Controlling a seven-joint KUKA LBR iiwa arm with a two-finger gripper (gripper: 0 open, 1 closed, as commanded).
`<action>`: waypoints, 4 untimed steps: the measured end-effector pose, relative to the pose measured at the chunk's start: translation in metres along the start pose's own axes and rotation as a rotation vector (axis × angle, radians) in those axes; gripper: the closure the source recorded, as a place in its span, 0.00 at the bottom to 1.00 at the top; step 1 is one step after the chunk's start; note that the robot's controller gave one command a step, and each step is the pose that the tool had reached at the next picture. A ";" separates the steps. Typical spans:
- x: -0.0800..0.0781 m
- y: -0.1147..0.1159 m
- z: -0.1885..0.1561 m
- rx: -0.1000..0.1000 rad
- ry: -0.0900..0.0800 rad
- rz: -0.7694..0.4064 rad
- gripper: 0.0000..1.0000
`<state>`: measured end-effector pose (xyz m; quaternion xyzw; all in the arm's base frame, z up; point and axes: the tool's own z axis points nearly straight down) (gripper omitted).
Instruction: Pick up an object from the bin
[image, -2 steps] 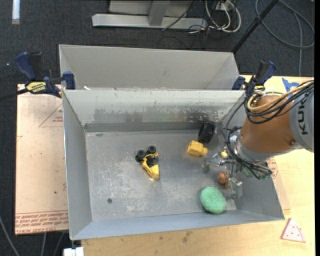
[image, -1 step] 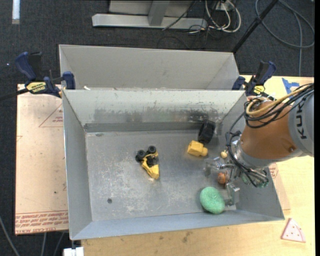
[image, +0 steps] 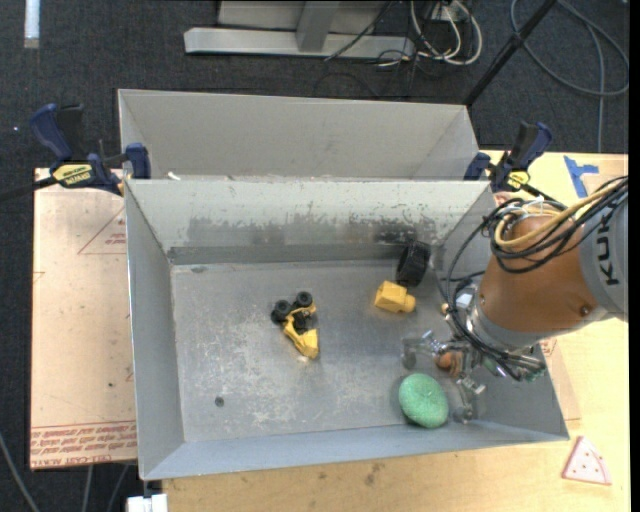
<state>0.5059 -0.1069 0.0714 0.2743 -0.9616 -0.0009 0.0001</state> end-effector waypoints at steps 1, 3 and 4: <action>0.003 0.004 0.000 0.001 -0.002 -0.107 0.00; -0.006 0.033 0.000 0.002 -0.003 -0.004 1.00; -0.006 0.033 0.000 0.002 -0.003 -0.005 1.00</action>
Offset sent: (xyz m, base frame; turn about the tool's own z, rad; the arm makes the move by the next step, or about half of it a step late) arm -0.0210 0.0233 -0.0014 0.1170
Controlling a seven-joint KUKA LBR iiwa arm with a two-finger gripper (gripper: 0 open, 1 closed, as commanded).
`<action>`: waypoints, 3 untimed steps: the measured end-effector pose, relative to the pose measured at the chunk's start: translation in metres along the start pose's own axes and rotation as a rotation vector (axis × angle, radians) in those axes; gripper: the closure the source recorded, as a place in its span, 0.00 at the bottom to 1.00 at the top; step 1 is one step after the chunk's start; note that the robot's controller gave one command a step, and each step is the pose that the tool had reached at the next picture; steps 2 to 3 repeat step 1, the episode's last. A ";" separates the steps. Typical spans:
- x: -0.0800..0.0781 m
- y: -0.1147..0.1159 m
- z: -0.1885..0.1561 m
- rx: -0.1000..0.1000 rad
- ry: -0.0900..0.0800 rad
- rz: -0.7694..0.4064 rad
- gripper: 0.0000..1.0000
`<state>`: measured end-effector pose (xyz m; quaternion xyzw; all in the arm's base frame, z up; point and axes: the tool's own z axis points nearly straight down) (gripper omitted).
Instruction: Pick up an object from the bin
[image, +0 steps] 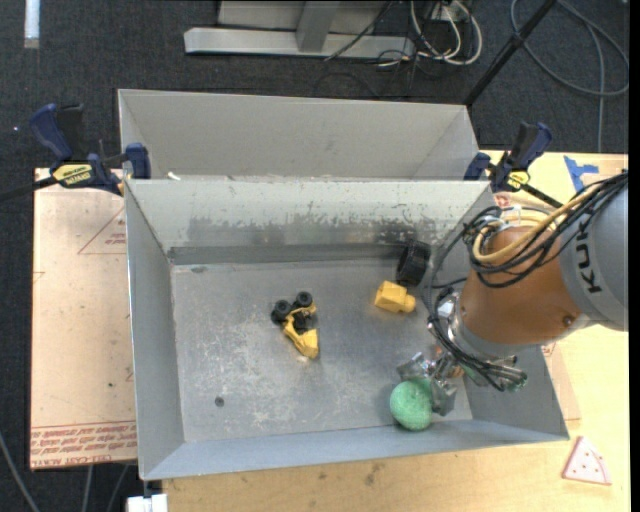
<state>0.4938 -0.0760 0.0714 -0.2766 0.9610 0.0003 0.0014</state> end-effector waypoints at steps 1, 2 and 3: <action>0.004 0.003 0.001 0.000 -0.001 -0.012 1.00; 0.004 0.003 0.001 0.000 -0.001 -0.012 1.00; 0.004 0.003 0.001 0.000 -0.001 -0.012 1.00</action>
Offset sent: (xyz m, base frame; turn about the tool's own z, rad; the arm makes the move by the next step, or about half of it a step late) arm -0.0042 0.0179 0.0016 -0.0062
